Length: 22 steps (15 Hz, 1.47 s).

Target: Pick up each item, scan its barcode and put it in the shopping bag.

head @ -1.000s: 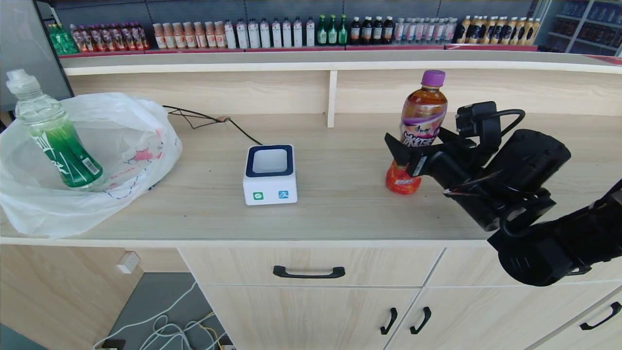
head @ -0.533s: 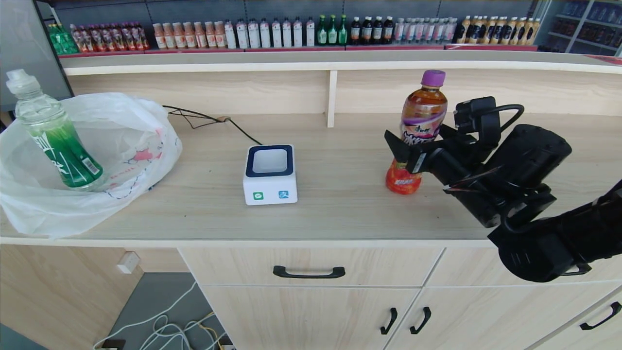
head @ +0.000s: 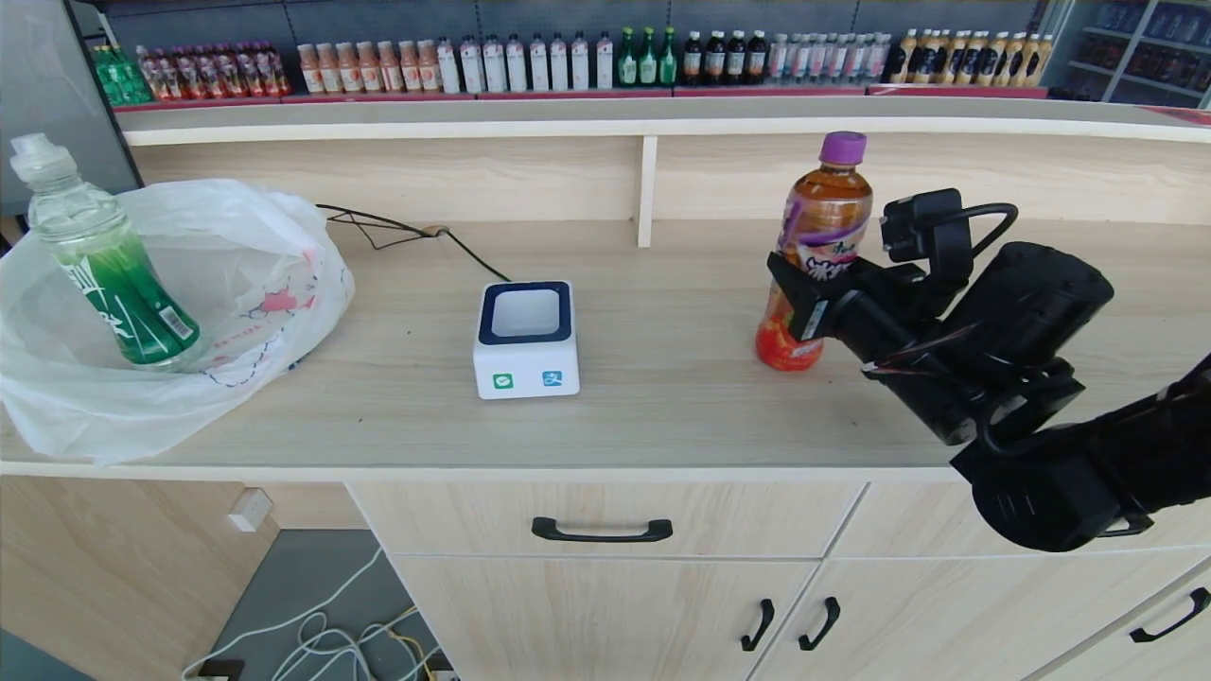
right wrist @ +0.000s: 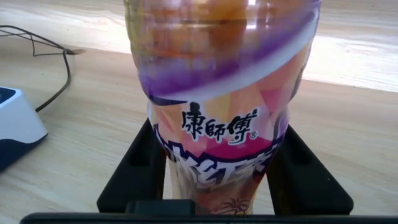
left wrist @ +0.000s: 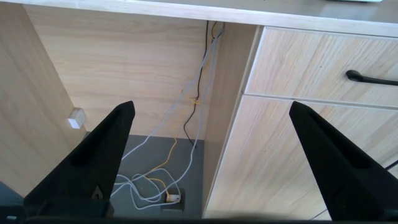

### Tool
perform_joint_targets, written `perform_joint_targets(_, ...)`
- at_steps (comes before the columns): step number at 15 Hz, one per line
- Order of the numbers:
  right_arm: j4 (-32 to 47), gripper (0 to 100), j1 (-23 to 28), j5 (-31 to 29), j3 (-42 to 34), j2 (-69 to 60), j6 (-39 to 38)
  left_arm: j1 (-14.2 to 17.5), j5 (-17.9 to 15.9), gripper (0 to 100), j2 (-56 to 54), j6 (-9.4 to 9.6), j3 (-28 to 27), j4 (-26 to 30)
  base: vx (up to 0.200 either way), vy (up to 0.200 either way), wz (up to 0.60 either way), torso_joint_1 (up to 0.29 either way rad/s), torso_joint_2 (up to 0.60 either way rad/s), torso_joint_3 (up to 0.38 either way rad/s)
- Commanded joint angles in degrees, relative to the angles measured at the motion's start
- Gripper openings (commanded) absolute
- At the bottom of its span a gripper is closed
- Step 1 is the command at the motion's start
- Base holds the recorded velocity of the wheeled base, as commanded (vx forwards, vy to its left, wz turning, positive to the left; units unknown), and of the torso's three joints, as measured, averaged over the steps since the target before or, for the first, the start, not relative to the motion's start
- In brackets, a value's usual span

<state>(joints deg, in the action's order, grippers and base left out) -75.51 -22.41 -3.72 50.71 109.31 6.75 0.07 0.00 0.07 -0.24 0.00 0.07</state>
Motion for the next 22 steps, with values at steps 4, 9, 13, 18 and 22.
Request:
perform_joint_targets(4,0.01,0,-0.01,0.03,-1.49,-2.26,0.01,0.01,0.0,100,0.01,-0.02,0.0,0.01,0.0,0.0,0.0,0.0,0.0,0.0)
perform_joint_targets(9,3.35,0,-0.45,0.29,-1.67,-7.01,0.63,0.01,0.0,100,0.01,-0.02,0.0,0.01,0.0,0.0,0.0,0.0,0.0,0.0)
perform_joint_targets(13,10.38,0,-1.24,0.29,-1.32,-13.69,2.65,0.01,0.0,100,0.01,-0.02,0.0,0.01,0.0,0.0,0.0,0.0,0.0,0.0)
perform_joint_targets(18,17.24,0,-4.58,0.03,-3.16,-23.71,4.67,0.01,0.0,100,0.01,-0.02,0.0,0.01,0.0,0.0,0.0,0.0,0.0,0.0)
perform_joint_targets(22,17.32,0,-5.1,-0.15,-12.3,-31.62,4.76,0.01,0.0,100,0.01,-0.02,0.0,0.01,0.0,0.0,0.0,0.0,0.0,0.0)
